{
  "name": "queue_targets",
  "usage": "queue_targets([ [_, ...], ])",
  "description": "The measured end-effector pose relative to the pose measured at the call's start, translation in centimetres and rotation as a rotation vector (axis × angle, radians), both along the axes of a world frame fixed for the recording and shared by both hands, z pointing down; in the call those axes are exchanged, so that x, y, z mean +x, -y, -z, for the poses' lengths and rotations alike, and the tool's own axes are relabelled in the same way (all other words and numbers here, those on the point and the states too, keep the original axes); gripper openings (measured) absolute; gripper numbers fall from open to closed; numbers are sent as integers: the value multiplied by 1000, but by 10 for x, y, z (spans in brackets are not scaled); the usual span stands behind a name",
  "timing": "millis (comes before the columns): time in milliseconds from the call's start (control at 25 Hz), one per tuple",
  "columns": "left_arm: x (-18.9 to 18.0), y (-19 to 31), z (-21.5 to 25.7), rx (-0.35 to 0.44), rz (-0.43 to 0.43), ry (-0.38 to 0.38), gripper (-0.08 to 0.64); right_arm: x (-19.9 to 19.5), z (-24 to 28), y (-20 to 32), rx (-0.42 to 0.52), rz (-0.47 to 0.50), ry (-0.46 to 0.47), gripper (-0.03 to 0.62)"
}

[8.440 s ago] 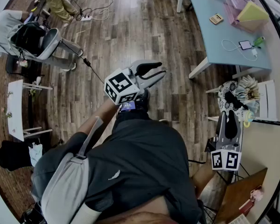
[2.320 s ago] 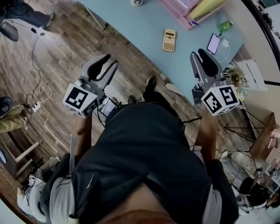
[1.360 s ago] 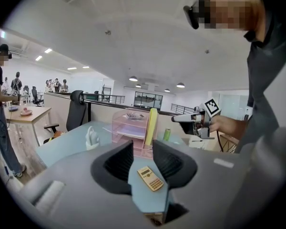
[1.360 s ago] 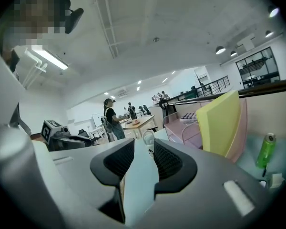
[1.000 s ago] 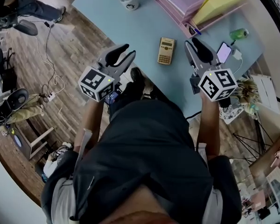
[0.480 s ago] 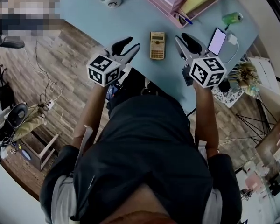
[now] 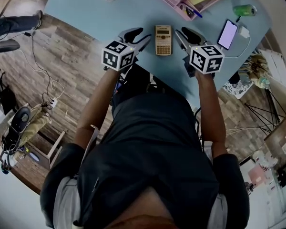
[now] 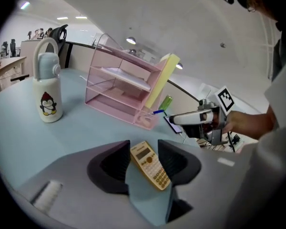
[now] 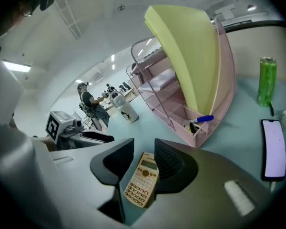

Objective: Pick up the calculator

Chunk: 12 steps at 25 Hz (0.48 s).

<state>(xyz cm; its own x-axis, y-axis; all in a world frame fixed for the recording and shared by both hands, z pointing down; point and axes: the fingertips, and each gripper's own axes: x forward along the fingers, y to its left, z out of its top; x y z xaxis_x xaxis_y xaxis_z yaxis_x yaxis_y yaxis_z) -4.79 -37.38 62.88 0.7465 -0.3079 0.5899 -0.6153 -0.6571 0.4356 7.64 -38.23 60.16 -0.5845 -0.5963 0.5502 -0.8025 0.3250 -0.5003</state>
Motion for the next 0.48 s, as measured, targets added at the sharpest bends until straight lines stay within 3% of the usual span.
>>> queue_targets([
  [480,16,7,-70,-111,-36,50,215,-15,-90,-6,-194,25,-64,117],
])
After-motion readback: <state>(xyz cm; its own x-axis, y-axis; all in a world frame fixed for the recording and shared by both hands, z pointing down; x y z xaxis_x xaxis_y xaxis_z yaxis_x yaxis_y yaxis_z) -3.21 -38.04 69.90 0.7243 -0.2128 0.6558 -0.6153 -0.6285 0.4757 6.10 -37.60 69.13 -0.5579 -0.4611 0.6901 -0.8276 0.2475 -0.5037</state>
